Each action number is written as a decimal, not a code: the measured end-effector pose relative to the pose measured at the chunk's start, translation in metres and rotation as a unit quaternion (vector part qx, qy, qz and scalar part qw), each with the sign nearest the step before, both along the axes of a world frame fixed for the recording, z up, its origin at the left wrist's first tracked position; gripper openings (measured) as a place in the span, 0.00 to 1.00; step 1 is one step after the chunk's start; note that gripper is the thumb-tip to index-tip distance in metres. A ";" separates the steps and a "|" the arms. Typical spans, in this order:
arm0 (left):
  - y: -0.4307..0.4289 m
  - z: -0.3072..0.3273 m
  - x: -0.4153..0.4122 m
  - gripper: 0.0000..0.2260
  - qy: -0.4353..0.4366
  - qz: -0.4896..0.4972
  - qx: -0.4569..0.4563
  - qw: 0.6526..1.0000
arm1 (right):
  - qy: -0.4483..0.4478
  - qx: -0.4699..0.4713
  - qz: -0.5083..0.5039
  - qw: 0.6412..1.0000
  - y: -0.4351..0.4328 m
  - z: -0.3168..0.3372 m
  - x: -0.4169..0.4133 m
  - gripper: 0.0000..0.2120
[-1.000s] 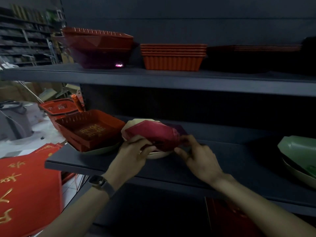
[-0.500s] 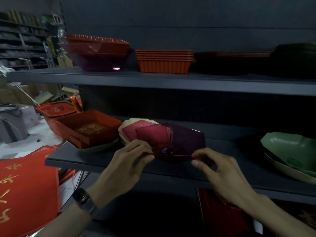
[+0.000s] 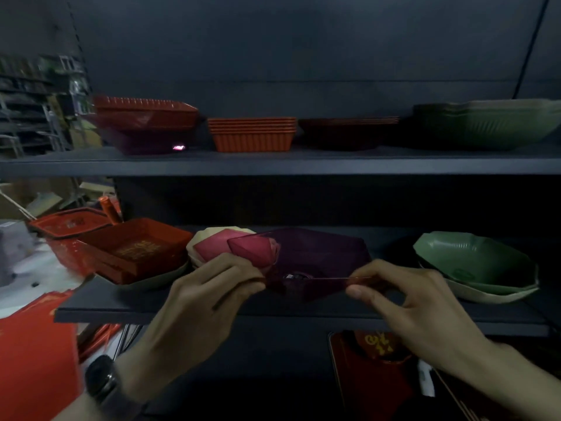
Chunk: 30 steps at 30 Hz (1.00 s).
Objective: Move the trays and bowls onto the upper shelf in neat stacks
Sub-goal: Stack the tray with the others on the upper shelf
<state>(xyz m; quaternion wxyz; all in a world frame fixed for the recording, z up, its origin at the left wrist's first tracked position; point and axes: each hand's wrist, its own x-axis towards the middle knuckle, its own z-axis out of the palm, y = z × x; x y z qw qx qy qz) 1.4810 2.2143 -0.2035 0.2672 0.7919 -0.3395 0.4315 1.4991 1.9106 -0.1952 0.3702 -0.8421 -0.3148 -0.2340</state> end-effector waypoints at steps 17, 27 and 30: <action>0.028 0.125 0.004 0.30 0.117 0.052 -0.059 0.990 | -0.255 0.022 -0.006 0.967 -0.040 0.141 -0.063 0.10; -0.034 0.200 -0.020 0.06 -0.190 -0.050 -0.008 0.981 | -0.394 -0.027 -0.027 0.918 -0.057 0.195 -0.039 0.17; -0.041 0.218 -0.006 0.03 -0.256 -0.008 0.000 0.967 | -0.412 -0.034 -0.029 0.910 -0.063 0.208 -0.018 0.16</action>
